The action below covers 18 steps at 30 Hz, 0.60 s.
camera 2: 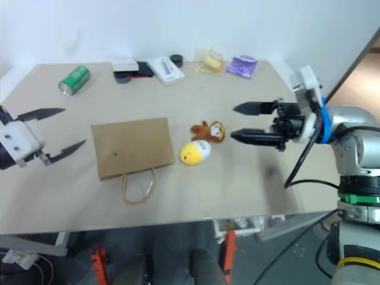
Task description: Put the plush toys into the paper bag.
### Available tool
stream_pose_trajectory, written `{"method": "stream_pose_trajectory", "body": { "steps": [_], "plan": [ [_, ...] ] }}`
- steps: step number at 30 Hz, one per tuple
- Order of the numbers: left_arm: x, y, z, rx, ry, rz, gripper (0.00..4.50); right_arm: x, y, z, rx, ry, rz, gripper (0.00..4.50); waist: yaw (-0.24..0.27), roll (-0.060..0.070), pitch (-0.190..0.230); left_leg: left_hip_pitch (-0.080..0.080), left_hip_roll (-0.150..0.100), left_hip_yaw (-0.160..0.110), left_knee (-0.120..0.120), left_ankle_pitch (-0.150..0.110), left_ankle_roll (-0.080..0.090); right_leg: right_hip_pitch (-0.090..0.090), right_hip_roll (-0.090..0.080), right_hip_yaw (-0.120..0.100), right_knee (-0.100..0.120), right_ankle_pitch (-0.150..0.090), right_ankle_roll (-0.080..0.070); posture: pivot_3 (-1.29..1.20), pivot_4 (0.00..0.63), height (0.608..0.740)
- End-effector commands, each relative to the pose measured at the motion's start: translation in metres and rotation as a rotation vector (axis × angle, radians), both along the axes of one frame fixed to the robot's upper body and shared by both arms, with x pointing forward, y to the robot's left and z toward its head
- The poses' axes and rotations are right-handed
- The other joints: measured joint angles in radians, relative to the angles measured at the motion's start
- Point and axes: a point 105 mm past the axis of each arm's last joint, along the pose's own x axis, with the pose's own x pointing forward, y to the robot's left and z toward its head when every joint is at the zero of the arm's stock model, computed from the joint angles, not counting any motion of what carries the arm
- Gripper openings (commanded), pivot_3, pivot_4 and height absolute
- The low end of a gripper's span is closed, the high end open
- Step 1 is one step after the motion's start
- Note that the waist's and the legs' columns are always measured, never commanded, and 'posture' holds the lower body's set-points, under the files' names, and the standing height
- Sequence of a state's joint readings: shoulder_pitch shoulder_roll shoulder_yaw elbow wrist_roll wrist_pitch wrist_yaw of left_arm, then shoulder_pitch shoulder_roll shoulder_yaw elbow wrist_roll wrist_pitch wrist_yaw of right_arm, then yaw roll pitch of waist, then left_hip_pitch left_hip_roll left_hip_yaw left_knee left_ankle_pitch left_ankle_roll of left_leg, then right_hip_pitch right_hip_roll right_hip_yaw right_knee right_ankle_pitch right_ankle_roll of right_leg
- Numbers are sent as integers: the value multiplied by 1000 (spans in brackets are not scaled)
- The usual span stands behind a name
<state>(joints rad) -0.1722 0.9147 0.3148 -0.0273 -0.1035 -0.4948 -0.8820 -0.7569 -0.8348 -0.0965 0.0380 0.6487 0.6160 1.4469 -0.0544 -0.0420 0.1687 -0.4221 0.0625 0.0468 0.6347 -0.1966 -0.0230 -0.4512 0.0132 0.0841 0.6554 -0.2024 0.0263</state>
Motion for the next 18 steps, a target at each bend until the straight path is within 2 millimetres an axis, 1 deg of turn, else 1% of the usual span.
{"method": "stream_pose_trajectory", "body": {
  "steps": [1,2,6,10,13,18],
  "plan": [
    [-8,-9,-16,141,-129,-117,4353,-13,11,10,-18,-73,55,4500,6,1,0,0,0,1,0,0,0,0,0,1,0,0,1,0,150,740],
    [-9,-10,-20,165,-145,-138,4353,-15,13,8,-23,-79,58,4500,8,1,0,0,0,3,0,0,0,0,-1,1,0,1,1,0,150,740],
    [-18,-29,-44,175,-223,-252,4353,-22,16,2,-38,-87,55,4500,12,0,0,-1,0,5,2,0,0,0,-2,2,0,2,3,0,150,740],
    [-19,-38,-57,159,-249,-289,4353,-25,15,1,-43,-86,47,4500,12,0,0,-2,0,7,3,0,0,0,-3,3,0,5,4,0,150,740],
    [-20,-42,-69,168,-237,-309,4353,-27,16,2,-44,-85,43,4500,11,0,0,-1,1,6,4,1,1,0,-1,3,0,4,4,0,150,740],
    [-23,-45,-80,173,-215,-326,4353,-28,16,3,-42,-84,33,4500,10,0,0,0,2,7,4,2,3,0,-1,3,1,5,3,0,150,740]
  ]
}}
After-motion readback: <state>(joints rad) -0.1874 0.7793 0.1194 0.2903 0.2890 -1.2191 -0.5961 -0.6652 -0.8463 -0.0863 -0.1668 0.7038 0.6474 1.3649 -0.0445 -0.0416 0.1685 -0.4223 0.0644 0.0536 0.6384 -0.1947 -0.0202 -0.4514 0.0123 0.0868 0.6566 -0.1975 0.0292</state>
